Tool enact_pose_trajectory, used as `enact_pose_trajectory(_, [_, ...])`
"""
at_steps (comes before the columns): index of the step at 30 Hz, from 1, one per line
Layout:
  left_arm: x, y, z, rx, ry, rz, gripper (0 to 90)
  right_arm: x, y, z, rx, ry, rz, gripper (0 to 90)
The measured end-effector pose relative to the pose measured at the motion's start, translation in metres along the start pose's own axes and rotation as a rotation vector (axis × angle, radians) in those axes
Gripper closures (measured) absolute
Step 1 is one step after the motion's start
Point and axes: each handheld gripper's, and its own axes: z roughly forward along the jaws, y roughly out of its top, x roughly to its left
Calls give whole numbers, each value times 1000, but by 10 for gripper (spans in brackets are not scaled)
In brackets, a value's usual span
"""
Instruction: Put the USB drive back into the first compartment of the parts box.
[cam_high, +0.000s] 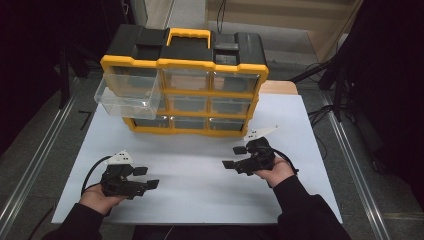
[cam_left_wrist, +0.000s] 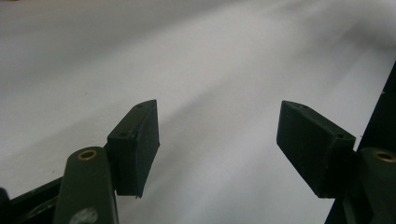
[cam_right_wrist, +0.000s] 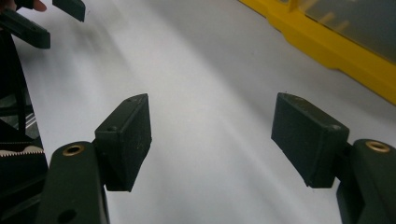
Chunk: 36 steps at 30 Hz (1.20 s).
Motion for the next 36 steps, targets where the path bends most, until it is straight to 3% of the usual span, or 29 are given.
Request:
enact_pose_trajectory(23, [-1, 2, 0, 0, 1, 8, 310, 0, -60, -23, 2, -57, 73, 262])
enact_pose_trajectory(36, [0, 1, 0, -4, -4, 4, 310, -11, -84, -42, -11, -98, 115, 262])
